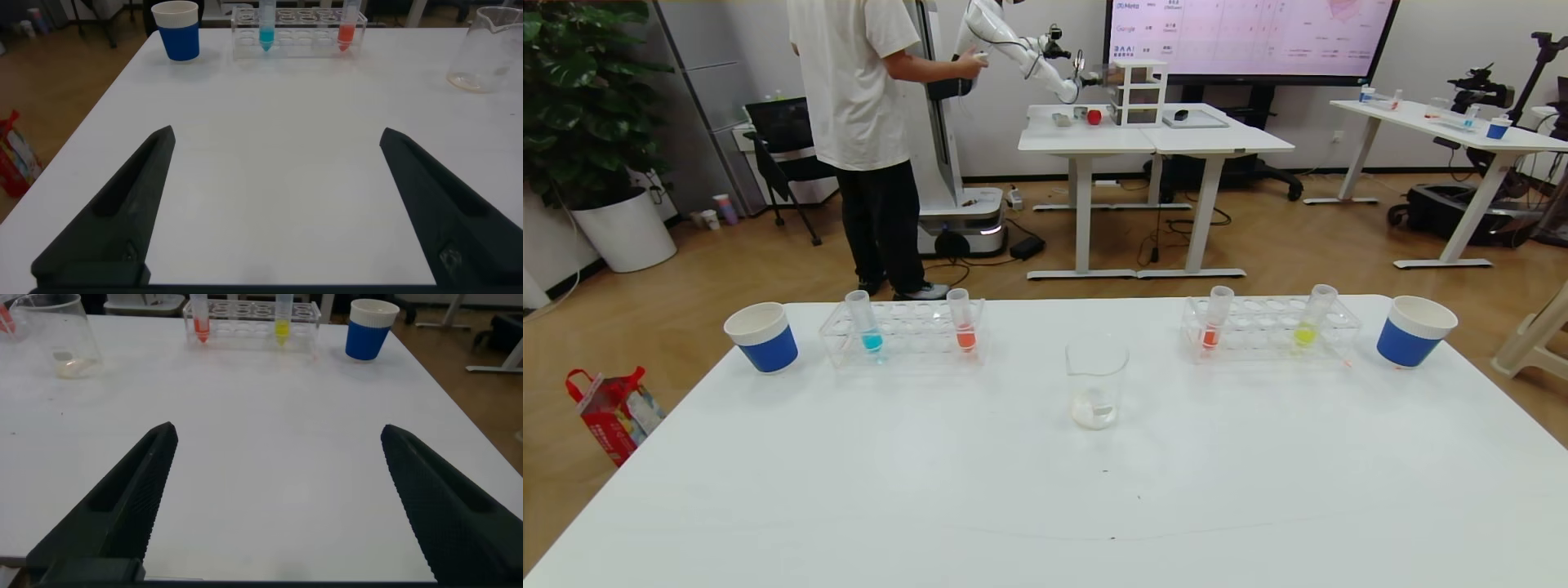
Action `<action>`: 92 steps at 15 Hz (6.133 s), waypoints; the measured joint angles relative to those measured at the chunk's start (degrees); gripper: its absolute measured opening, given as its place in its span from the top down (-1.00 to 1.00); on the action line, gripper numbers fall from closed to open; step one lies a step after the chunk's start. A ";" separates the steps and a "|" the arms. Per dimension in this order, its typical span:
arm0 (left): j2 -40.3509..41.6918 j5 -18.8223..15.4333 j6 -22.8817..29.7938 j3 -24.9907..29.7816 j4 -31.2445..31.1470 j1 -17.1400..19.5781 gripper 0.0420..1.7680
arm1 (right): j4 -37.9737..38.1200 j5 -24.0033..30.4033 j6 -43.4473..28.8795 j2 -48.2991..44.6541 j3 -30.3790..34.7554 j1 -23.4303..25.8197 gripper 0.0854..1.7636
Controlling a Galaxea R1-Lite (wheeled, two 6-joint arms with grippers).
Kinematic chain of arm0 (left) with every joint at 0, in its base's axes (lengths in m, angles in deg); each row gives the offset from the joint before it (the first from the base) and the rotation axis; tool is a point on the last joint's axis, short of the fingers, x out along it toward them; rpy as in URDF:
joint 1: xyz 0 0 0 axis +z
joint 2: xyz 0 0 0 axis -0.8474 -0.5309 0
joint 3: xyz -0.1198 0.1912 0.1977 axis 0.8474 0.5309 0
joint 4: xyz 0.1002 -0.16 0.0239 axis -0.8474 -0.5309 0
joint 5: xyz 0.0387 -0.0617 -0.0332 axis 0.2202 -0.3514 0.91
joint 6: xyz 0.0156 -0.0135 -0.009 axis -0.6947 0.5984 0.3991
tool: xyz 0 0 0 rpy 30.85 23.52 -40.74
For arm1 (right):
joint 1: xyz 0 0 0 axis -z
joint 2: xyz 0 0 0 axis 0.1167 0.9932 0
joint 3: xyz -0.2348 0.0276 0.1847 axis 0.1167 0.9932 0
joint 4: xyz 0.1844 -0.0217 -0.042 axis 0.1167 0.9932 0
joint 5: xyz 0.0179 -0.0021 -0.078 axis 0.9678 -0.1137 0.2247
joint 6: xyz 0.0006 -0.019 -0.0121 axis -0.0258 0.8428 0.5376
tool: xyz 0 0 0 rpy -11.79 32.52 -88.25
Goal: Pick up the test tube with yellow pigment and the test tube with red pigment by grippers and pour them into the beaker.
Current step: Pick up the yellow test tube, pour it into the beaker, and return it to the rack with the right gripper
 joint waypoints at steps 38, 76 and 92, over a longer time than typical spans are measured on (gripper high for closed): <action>0.00 0.00 0.00 0.00 0.00 0.00 -0.98 | -72.53 3.01 -0.45 96.90 -24.50 2.41 -0.97; 0.00 -0.02 0.00 0.00 0.02 0.00 -0.98 | -82.31 6.35 -0.87 132.88 -57.82 6.22 0.47; 0.00 -0.02 0.00 0.00 -0.02 0.00 -0.98 | -69.25 13.48 10.34 119.09 -63.42 -9.57 0.47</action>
